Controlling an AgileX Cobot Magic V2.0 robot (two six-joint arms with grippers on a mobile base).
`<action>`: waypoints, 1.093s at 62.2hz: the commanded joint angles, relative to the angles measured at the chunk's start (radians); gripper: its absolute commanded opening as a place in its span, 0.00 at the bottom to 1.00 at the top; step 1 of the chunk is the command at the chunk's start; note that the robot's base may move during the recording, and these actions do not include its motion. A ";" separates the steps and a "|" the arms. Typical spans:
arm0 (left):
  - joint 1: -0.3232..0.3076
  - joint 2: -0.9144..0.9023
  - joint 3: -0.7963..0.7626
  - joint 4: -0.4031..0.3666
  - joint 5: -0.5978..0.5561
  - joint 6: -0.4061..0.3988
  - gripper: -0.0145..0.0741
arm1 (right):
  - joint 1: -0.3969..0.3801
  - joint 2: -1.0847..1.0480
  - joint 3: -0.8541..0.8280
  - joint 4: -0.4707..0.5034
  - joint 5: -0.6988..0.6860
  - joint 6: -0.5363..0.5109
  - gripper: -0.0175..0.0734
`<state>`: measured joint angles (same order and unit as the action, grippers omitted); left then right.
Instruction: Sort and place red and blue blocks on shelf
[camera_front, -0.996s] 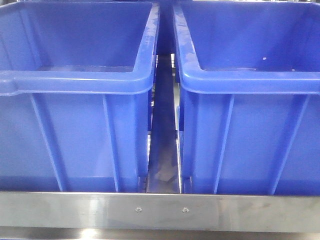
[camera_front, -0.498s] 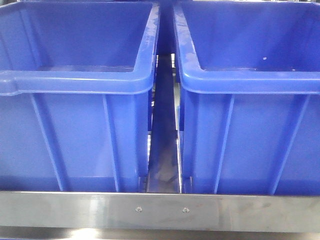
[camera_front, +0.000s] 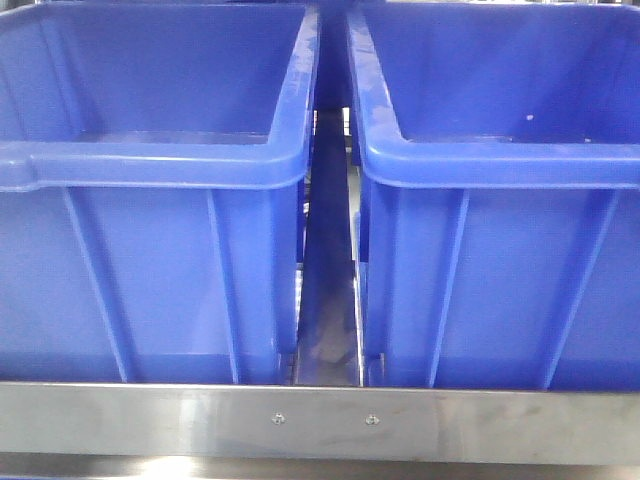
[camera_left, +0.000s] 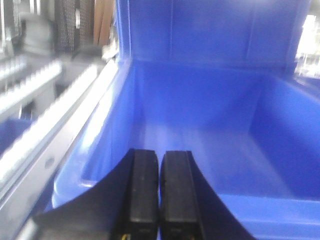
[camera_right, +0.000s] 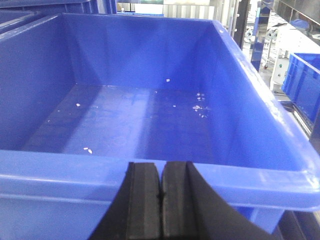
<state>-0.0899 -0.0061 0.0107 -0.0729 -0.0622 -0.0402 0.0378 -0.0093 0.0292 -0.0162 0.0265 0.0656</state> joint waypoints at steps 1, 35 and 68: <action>0.000 -0.014 0.026 -0.009 -0.073 -0.002 0.30 | 0.001 -0.021 -0.021 -0.010 -0.086 -0.007 0.25; 0.000 -0.019 0.026 -0.009 -0.059 -0.002 0.30 | 0.001 -0.021 -0.021 -0.010 -0.087 -0.007 0.25; 0.000 -0.019 0.026 -0.009 -0.059 -0.002 0.30 | 0.001 -0.021 -0.021 -0.010 -0.087 -0.007 0.25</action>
<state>-0.0899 -0.0061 0.0107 -0.0729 -0.0413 -0.0402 0.0378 -0.0101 0.0292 -0.0162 0.0265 0.0656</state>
